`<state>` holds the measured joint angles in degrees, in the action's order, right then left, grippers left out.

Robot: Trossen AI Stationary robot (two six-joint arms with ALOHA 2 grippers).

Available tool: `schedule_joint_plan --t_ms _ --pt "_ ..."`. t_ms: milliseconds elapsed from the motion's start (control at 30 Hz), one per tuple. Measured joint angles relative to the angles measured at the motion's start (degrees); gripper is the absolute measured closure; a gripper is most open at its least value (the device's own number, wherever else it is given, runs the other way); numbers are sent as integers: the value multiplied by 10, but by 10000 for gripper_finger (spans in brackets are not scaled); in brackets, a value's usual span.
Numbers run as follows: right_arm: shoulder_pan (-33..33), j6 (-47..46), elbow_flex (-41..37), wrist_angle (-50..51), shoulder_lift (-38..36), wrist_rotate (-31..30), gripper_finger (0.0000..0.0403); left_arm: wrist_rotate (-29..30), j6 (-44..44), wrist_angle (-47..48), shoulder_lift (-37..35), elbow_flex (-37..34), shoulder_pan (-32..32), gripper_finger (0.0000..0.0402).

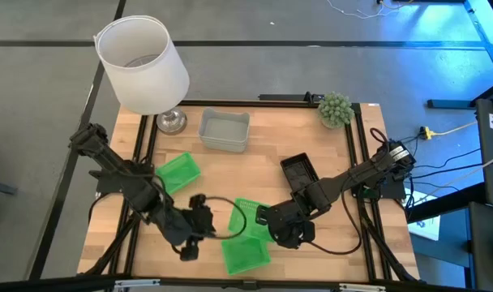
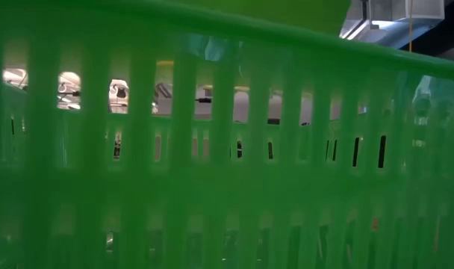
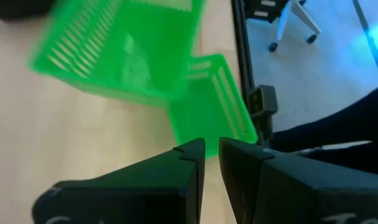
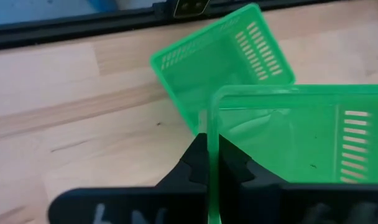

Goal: Stack baskets by color
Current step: Stack the top green bin on top of the bottom the green bin

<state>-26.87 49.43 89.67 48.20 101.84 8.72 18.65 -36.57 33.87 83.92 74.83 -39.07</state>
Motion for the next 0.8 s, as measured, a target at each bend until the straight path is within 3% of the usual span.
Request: schedule_joint_plan --t_ms 367,800 --pt "1 -9 0 26 0 -16 402 -28 -35 -117 119 -15 -19 363" --pt "1 -9 0 67 0 -16 402 -58 -12 -176 210 -15 14 363"
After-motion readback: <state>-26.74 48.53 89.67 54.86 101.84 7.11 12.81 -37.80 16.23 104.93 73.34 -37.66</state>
